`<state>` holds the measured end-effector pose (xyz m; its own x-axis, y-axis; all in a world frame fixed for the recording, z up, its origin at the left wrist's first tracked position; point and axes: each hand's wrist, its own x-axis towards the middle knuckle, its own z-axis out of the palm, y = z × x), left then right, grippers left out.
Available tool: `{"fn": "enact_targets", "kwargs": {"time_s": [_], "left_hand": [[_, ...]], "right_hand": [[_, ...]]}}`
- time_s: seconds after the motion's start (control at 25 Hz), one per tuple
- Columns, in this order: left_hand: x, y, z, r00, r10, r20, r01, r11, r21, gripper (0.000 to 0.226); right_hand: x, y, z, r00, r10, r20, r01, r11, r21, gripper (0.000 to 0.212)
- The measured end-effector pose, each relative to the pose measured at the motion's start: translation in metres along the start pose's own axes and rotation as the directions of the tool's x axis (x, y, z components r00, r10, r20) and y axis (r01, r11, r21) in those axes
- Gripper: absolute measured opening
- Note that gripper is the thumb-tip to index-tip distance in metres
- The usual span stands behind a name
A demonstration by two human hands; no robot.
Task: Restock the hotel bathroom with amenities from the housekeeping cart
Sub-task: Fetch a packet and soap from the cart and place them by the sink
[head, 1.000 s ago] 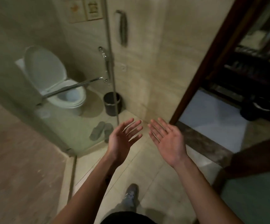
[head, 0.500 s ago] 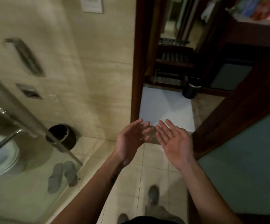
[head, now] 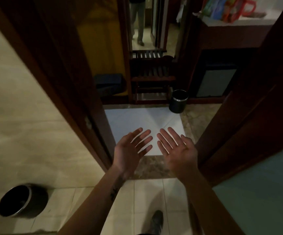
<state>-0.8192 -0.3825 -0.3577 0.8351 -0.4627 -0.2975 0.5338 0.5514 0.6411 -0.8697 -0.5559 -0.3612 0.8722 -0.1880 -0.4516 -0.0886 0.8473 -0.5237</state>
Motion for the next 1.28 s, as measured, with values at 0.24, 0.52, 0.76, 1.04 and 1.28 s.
{"fn": "enact_targets", "kwargs": {"time_s": [0.24,0.52,0.76,1.04,1.28], "left_hand": [[0.107,0.010,0.063,0.999,-0.046,-0.016,0.046,0.999,-0.016,0.048],[0.249,0.033,0.098,0.996,-0.090,-0.026,0.090,0.996,0.018,0.047],[0.400,0.086,0.087,0.997,-0.070,-0.028,0.070,0.997,-0.010,0.046],[0.523,0.193,0.077,0.997,0.007,-0.081,-0.005,1.000,0.016,0.046],[0.562,0.276,0.030,0.975,0.124,-0.183,-0.136,0.989,-0.054,0.047]], "right_hand": [[0.098,-0.080,-0.001,0.995,0.017,0.096,-0.049,0.940,0.337,0.056],[0.197,-0.153,0.039,0.995,-0.071,-0.066,0.072,0.997,0.014,0.048],[0.337,-0.190,0.093,0.998,-0.059,-0.032,0.058,0.998,-0.024,0.047],[0.474,-0.219,0.206,0.998,-0.031,0.055,0.038,0.990,-0.134,0.044],[0.564,-0.188,0.299,0.983,0.104,0.151,-0.074,0.978,-0.196,0.045]]}}
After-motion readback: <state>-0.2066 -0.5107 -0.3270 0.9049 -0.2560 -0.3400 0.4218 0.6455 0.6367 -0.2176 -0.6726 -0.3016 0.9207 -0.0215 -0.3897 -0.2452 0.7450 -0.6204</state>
